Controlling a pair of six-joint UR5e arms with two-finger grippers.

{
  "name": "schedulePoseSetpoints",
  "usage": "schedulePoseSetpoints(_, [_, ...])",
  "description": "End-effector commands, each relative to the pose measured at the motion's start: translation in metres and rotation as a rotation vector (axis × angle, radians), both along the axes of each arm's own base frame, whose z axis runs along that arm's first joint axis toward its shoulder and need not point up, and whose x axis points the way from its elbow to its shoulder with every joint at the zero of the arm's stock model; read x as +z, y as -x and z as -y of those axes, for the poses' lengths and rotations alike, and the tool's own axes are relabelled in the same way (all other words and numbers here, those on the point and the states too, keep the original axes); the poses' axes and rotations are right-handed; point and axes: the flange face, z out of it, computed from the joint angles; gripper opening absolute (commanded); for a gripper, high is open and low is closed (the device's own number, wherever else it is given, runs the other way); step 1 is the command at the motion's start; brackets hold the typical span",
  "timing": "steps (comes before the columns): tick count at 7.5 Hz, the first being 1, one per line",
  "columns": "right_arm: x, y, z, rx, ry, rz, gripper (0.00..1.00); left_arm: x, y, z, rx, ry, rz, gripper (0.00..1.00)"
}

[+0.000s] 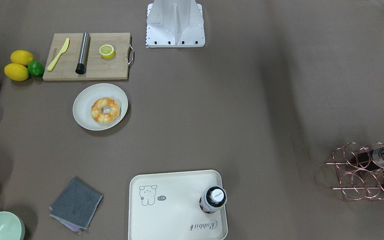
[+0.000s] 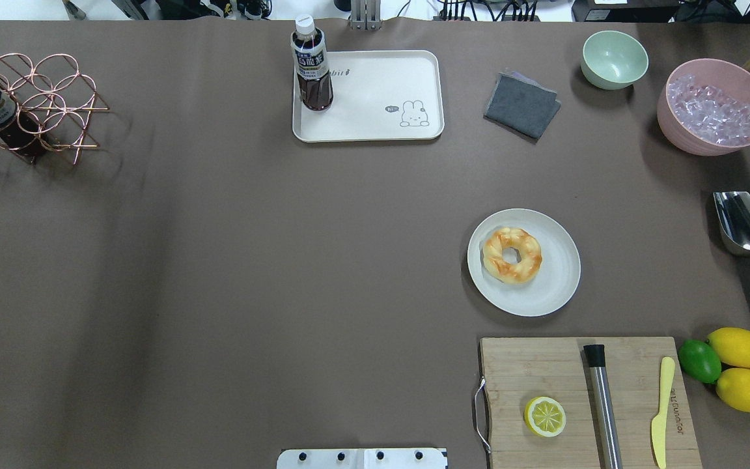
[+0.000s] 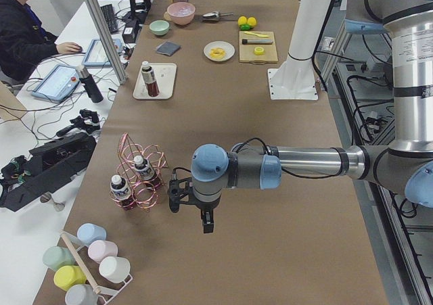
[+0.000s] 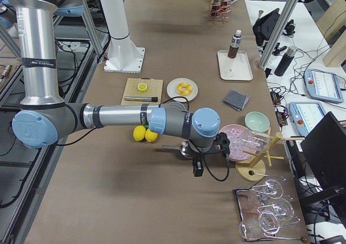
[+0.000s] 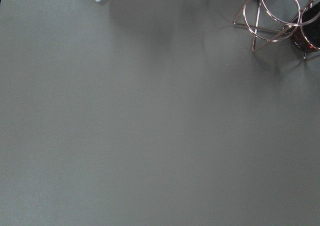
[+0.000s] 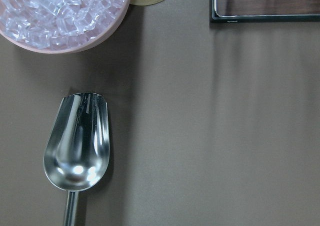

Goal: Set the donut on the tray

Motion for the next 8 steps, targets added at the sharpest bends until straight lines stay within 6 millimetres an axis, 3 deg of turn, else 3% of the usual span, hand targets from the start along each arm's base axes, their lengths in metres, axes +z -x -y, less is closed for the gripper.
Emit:
schedulePoseSetpoints(1, [-0.001, -0.003, 0.0, 0.007, -0.003, 0.002, 1.0, -0.005, 0.0, 0.002, 0.004, -0.016, -0.001, 0.98])
schedulePoseSetpoints(8, [-0.012, -0.008, 0.006, 0.016, -0.018, -0.001, 1.0, -0.006, 0.0, 0.004, -0.002, -0.077, 0.004, 0.98])
